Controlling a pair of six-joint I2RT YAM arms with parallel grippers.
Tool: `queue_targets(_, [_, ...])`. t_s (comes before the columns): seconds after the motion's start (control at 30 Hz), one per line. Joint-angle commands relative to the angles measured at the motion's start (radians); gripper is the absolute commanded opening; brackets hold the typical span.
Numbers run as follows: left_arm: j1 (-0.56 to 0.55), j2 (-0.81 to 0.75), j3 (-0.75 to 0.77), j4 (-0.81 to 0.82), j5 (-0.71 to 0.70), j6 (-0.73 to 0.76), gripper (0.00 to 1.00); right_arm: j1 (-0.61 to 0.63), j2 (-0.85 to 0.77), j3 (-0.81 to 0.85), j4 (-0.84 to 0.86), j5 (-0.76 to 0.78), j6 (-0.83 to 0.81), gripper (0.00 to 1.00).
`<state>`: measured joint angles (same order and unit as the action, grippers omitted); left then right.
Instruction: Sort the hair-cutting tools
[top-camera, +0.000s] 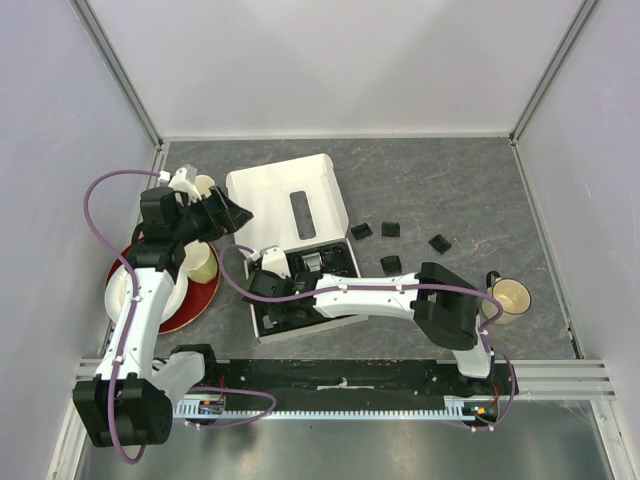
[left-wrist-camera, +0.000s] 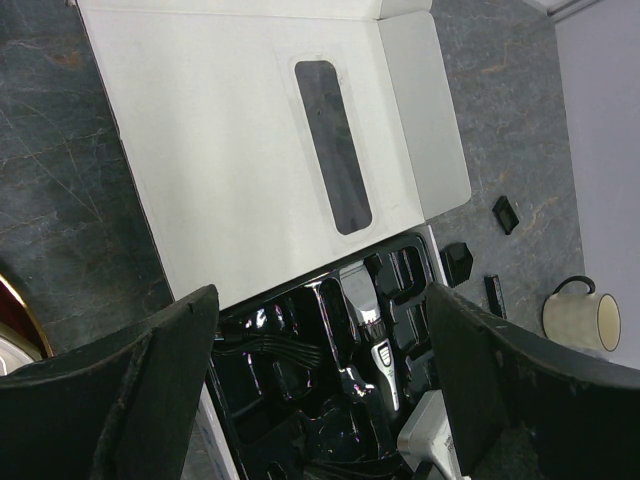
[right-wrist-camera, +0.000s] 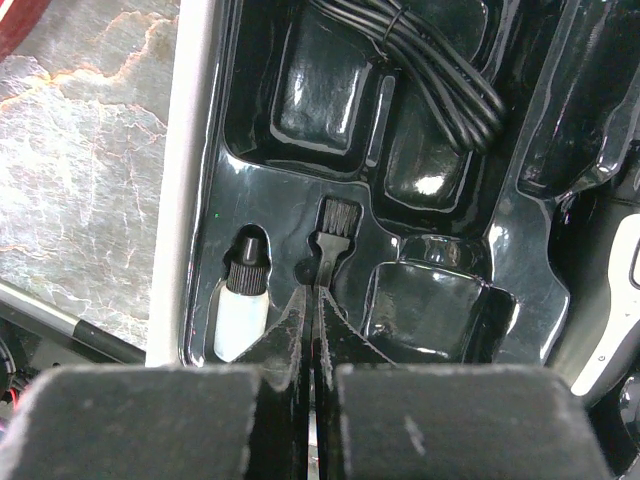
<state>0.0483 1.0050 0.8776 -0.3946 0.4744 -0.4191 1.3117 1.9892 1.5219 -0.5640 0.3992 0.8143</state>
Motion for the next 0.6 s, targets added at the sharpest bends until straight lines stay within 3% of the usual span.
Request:
queue_targets(0.0, [0.002,-0.02,0.011,0.02,0.012,0.014,0.9,0.006,0.042,0.03,-0.011,-0.01,-0.009,0.0])
queue_targets(0.23, [0.002,-0.02,0.011,0.019,0.012,0.014,0.9,0.008,0.019,0.047,-0.027,0.015,-0.009,0.0])
queue_targets(0.57, [0.002,-0.017,0.011,0.019,0.015,0.013,0.9,0.003,-0.189,0.086,-0.096,0.187,-0.03,0.26])
